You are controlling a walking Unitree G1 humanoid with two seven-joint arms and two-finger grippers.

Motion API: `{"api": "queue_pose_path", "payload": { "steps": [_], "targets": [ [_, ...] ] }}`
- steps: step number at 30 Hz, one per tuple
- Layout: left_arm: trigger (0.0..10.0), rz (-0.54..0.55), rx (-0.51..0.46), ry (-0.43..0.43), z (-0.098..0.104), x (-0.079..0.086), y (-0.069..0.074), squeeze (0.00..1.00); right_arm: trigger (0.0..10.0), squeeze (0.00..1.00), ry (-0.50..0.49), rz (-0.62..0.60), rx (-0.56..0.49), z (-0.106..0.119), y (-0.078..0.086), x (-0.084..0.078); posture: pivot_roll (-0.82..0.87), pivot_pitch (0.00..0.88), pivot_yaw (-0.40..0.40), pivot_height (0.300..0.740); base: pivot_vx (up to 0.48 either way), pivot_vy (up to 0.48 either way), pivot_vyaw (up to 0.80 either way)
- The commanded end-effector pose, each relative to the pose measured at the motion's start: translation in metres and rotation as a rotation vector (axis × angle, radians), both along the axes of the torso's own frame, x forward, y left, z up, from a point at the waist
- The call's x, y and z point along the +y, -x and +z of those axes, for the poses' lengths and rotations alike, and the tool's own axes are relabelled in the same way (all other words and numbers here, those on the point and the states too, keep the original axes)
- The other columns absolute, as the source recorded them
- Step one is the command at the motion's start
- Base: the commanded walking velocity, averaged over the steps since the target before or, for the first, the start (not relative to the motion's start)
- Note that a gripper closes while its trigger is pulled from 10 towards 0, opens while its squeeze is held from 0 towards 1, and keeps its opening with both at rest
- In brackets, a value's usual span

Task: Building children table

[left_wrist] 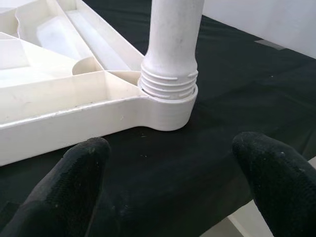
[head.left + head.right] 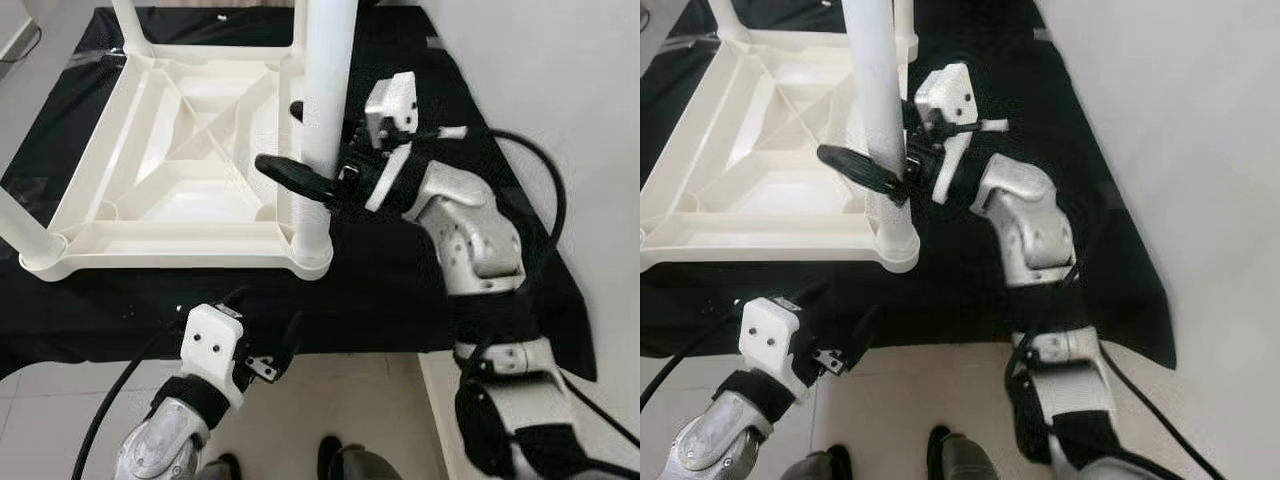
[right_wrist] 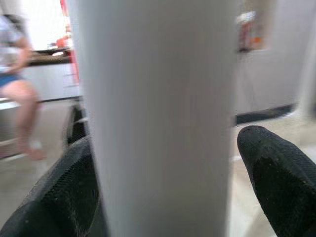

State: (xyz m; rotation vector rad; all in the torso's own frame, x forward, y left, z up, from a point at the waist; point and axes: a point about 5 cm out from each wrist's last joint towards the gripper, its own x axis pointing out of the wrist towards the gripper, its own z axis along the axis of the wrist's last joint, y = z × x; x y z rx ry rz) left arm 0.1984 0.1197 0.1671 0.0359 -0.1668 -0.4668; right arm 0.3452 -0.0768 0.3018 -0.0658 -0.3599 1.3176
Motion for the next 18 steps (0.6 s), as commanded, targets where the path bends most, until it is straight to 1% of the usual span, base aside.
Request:
{"api": "queue_pose_path", "payload": {
  "steps": [1,4,6,9,14,15,16,17,18],
  "targets": [
    [10.0,0.003,0.018,-0.004,-0.002,0.002,0.005,0.0,10.0,0.0,0.021,0.065,0.007,0.001,-0.004,0.002,0.1,0.297,-0.067,0.74,0.0,0.0,0.0],
    [10.0,0.007,0.028,-0.012,-0.001,0.004,0.01,0.0,10.0,0.0,0.037,0.143,0.028,0.008,-0.012,0.001,0.12,0.309,-0.065,0.74,0.0,0.0,0.0],
    [10.0,0.011,0.032,-0.013,-0.002,0.005,0.011,0.0,10.0,0.0,0.042,0.165,0.034,0.01,-0.014,0.001,0.13,0.31,-0.06,0.74,0.0,0.0,0.0],
    [10.0,0.012,0.045,-0.022,-0.002,0.007,0.017,0.0,10.0,0.0,0.094,0.251,0.046,0.012,-0.019,0.003,0.15,0.326,-0.054,0.74,0.0,0.0,0.0],
    [10.0,0.009,0.057,-0.026,-0.002,0.008,0.022,0.0,10.0,0.0,0.113,0.306,0.054,0.014,-0.021,0.003,0.16,0.335,-0.052,0.74,0.0,0.0,0.0],
    [10.0,0.009,0.06,-0.026,-0.002,0.008,0.023,0.0,3.3,0.0,0.119,0.326,0.049,0.016,-0.021,0.003,0.17,0.337,-0.052,0.74,0.0,0.0,0.0],
    [10.0,0.009,0.06,-0.026,-0.002,0.008,0.023,0.0,3.3,0.0,0.119,0.326,0.049,0.016,-0.021,0.003,0.17,0.337,-0.052,0.74,0.0,0.0,0.0],
    [10.0,0.009,0.062,-0.027,-0.002,0.008,0.024,0.0,0.4,0.0,0.123,0.338,0.044,0.017,-0.021,0.003,0.17,0.337,-0.052,0.74,0.0,0.0,0.0],
    [10.0,0.009,0.066,-0.028,-0.002,0.009,0.025,0.0,0.0,0.0,0.102,0.343,0.033,0.022,-0.021,0.003,0.17,0.338,-0.046,0.74,0.0,0.0,0.0]
  ]
}}
